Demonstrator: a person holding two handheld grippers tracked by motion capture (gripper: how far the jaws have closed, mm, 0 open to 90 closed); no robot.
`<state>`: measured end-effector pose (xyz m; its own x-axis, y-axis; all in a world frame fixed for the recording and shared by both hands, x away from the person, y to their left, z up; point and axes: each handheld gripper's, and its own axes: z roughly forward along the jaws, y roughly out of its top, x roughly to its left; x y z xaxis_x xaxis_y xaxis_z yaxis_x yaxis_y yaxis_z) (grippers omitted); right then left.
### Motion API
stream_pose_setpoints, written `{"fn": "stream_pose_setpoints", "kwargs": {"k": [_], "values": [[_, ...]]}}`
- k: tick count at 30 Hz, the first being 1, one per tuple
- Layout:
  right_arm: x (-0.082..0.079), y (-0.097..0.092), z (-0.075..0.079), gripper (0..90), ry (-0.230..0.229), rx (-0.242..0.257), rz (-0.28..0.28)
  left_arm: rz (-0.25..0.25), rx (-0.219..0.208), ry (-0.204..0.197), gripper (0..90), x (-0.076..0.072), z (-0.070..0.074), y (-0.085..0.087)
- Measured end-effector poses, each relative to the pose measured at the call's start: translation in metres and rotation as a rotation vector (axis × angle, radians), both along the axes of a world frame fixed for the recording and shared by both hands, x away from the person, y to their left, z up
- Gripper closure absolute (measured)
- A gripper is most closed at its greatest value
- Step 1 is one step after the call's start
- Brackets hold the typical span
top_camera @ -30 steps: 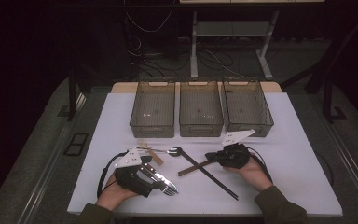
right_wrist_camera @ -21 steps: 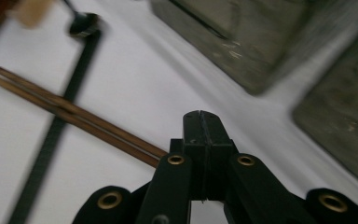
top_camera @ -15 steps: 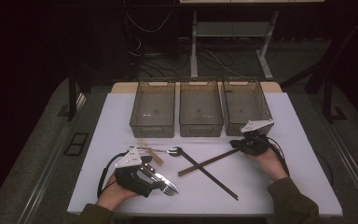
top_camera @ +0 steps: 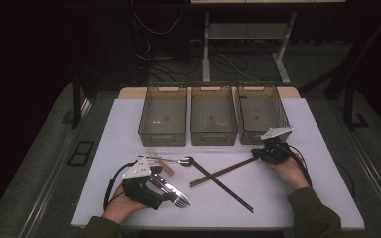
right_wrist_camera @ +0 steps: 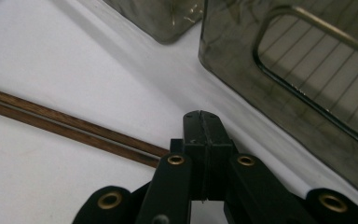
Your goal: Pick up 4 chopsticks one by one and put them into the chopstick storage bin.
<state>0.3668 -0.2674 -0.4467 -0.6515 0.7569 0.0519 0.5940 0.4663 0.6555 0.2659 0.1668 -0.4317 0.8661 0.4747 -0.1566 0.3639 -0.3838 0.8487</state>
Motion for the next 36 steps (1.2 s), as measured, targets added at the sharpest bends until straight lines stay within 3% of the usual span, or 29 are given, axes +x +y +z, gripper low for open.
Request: {"fn": "stream_pose_setpoints", "kwargs": {"k": [36], "values": [[-0.021,-0.016,0.004,90.0,0.024,-0.054,0.017,-0.006,0.005,0.002,0.0,0.000,0.000,0.000]]}}
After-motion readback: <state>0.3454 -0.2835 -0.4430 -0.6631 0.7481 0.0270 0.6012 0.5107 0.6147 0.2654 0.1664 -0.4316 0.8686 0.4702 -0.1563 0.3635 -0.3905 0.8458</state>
